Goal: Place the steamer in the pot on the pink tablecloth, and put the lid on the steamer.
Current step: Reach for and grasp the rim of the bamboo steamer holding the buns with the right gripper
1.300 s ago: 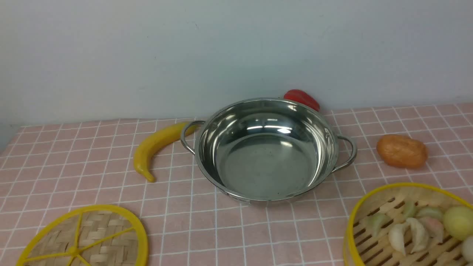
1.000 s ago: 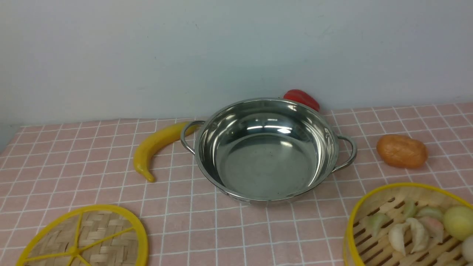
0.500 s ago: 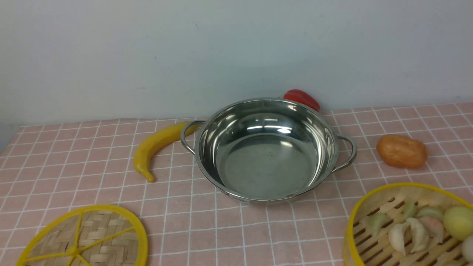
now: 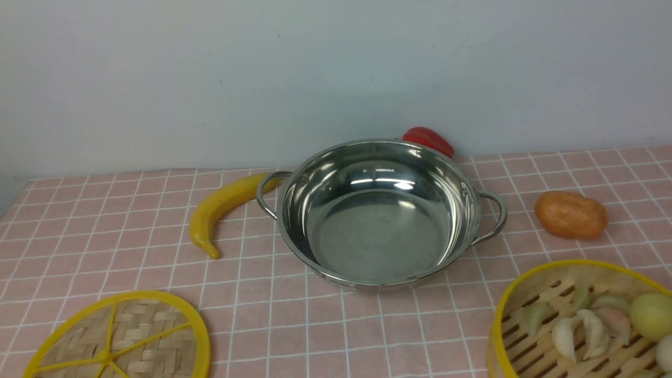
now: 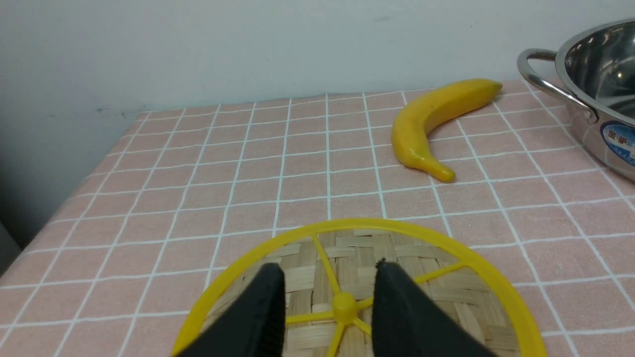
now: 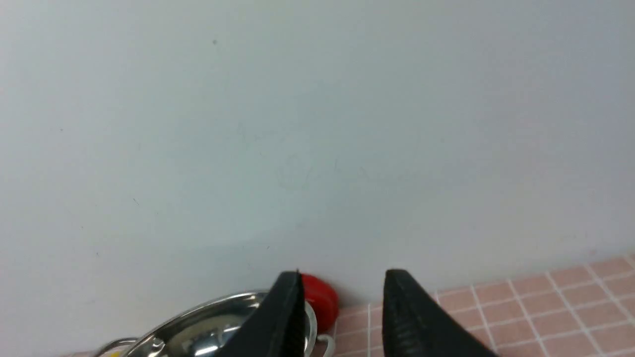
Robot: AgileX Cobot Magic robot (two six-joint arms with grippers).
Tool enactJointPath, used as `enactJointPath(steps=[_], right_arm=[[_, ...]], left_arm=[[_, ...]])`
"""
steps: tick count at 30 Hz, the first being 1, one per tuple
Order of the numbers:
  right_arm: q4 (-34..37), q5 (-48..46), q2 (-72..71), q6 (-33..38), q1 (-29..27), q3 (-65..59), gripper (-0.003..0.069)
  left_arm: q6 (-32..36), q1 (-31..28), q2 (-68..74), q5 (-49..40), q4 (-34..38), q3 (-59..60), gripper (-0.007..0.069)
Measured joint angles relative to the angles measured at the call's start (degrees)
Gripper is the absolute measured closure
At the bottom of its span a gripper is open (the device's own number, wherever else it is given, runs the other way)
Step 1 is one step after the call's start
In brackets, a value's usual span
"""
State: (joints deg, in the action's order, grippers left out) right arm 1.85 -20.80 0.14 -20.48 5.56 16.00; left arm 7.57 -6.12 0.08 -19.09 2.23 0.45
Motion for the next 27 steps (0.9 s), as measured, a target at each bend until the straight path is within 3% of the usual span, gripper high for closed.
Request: enactJointPath(steps=[6, 20, 27], right_arm=[[2.6, -10.1, -0.1, 4.1, 0.0, 8.2, 0.0416], [18.3, -14.8, -0.1, 5.2, 0.0, 9.4, 0.0416], [21.2, -35.4, 8.4, 26.0, 0.0, 19.3, 0.0416]], left_arm=[[0.0, 0.0, 0.0, 0.0, 0.0, 0.0, 0.0382], [0.0, 0.0, 0.0, 0.0, 0.0, 0.0, 0.0382], [0.0, 0.0, 0.0, 0.0, 0.0, 0.0, 0.0382]])
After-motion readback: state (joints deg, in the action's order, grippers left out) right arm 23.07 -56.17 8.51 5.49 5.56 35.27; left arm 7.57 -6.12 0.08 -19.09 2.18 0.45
